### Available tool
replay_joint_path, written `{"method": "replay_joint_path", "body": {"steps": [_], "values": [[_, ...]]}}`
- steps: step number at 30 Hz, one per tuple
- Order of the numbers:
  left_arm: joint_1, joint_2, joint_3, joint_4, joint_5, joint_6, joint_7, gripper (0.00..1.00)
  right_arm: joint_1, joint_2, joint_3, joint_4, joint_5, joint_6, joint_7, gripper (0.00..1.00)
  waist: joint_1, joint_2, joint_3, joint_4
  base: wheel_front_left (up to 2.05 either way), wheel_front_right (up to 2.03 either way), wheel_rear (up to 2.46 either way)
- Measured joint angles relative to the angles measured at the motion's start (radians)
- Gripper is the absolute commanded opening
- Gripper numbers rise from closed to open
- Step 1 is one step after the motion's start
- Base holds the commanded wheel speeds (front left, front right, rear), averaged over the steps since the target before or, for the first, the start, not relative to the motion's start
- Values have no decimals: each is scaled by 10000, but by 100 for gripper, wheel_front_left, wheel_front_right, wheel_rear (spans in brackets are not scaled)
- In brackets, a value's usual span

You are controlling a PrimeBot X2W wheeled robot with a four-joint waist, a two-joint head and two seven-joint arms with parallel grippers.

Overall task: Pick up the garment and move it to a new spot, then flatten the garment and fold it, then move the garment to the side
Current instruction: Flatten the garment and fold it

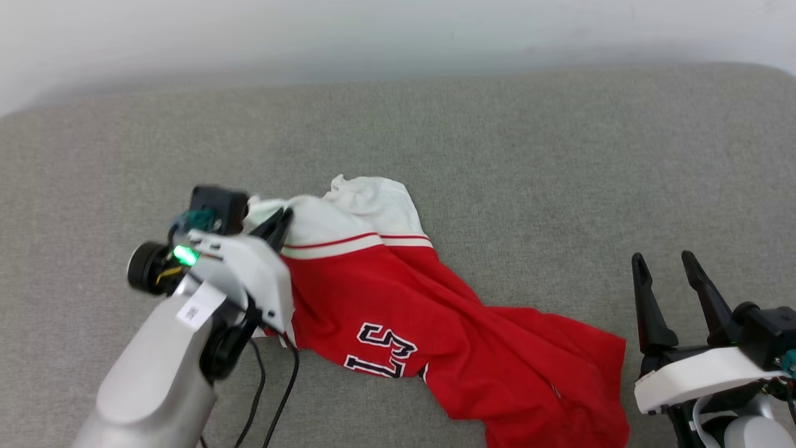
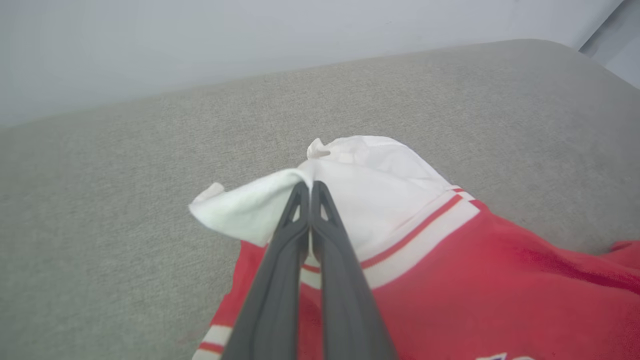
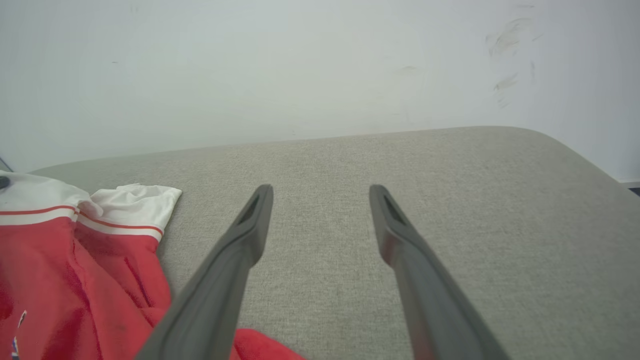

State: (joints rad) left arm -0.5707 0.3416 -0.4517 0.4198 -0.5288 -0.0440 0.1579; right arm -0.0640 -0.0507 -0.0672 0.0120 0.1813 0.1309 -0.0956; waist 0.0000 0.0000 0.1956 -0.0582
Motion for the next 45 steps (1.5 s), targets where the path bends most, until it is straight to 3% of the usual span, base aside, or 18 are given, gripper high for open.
{"method": "replay_joint_path", "body": {"steps": [8, 13, 17, 21, 22, 24, 35, 45], "values": [[3397, 748, 692, -2167, -564, 1302, -88, 0, 553, 0, -232, -265, -65, 0, 259, 100, -1, 0, -833, 212, 0, 0, 0], [5562, 947, 1126, -2792, -1034, 2211, 69, 0, 789, 0, -295, -366, -63, 0, 439, 100, -1, 0, -1184, 335, 0, 0, 0], [6586, 683, 1225, -2585, -1473, 2391, -35, 0, 955, 0, -299, -416, -52, 0, 543, 100, -2, 0, -1440, 428, 0, 0, 0], [6889, 284, 1058, -1990, -1714, 2188, -226, 0, 1072, 0, -286, -468, -52, 0, 708, 100, -2, 0, -1699, 501, 0, 0, 0], [6885, 174, 1020, -1881, -1770, 2119, -311, 12, 1104, 0, -282, -495, -113, 0, 725, 100, -2, 0, -1754, 519, 0, 0, 0], [6829, 36, 932, -1745, -1626, 2057, -685, 100, 1143, 0, -314, -545, -253, 2, 826, 100, -2, 0, -1853, 555, 0, 0, 0], [6000, -167, 1108, -1703, -531, 1927, -3687, 100, 1249, 0, -545, -589, -10, 0, 1066, 100, -1, 0, -2033, 728, 0, 0, 0], [5521, -495, 1708, -3047, 679, 1847, -4178, 100, 919, -2, -955, 234, 437, 0, 1446, 100, 0, 0, -1874, 1158, 0, 0, 0]]}}
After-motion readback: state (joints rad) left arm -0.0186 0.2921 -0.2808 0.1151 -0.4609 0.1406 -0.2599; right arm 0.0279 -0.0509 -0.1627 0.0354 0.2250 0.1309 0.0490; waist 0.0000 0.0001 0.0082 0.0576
